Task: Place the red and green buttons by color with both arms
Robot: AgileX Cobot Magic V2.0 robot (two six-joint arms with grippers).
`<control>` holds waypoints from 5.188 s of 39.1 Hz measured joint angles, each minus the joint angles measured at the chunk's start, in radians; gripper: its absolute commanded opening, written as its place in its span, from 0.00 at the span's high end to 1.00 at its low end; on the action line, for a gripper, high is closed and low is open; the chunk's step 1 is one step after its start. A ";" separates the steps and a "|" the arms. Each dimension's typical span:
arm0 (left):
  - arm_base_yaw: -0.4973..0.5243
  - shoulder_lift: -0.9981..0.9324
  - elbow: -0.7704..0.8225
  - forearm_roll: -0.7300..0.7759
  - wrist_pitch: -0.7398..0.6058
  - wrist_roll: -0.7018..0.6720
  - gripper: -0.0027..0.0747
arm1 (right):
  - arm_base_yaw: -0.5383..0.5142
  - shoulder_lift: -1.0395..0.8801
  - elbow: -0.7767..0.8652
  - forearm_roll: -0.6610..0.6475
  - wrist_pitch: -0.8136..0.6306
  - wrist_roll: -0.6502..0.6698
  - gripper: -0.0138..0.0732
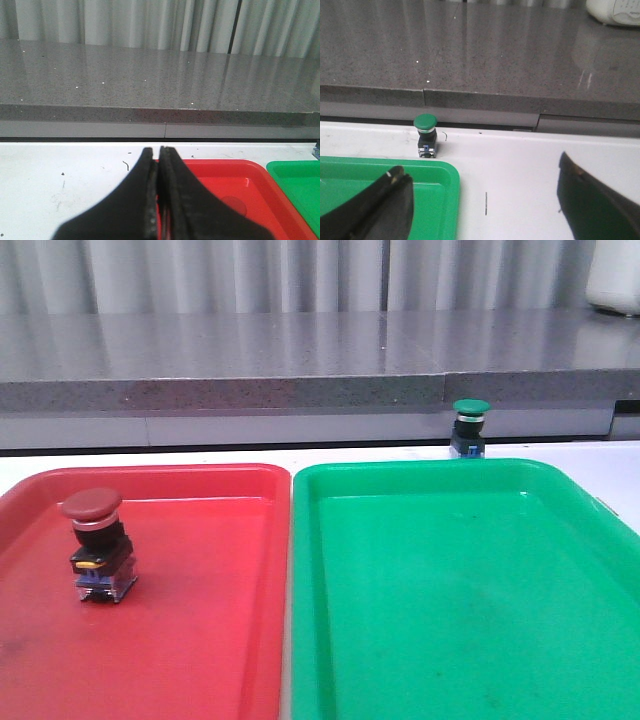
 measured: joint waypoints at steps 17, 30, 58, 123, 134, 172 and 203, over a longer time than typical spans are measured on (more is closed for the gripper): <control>0.000 0.000 0.000 0.000 0.000 0.000 0.99 | 0.121 0.679 -0.517 0.073 0.207 0.009 0.15; 0.000 0.000 0.000 0.000 0.000 0.000 0.99 | 0.147 0.999 -0.881 0.117 0.420 0.059 0.15; 0.000 0.000 0.000 0.000 0.000 0.000 0.99 | 0.144 1.260 -1.148 0.123 0.492 0.092 0.69; 0.000 0.000 0.000 0.000 0.000 0.000 0.99 | 0.389 0.567 -0.295 0.182 0.296 0.090 0.28; 0.000 0.000 0.000 0.000 0.000 0.000 0.99 | 0.320 0.463 -0.494 0.112 0.443 0.090 0.77; 0.000 0.000 0.000 0.000 0.000 0.000 0.99 | 0.119 -0.571 0.175 -0.003 0.388 0.090 0.97; 0.000 0.000 0.000 0.000 0.000 0.000 0.99 | 0.119 -0.687 0.188 -0.011 0.395 0.090 0.97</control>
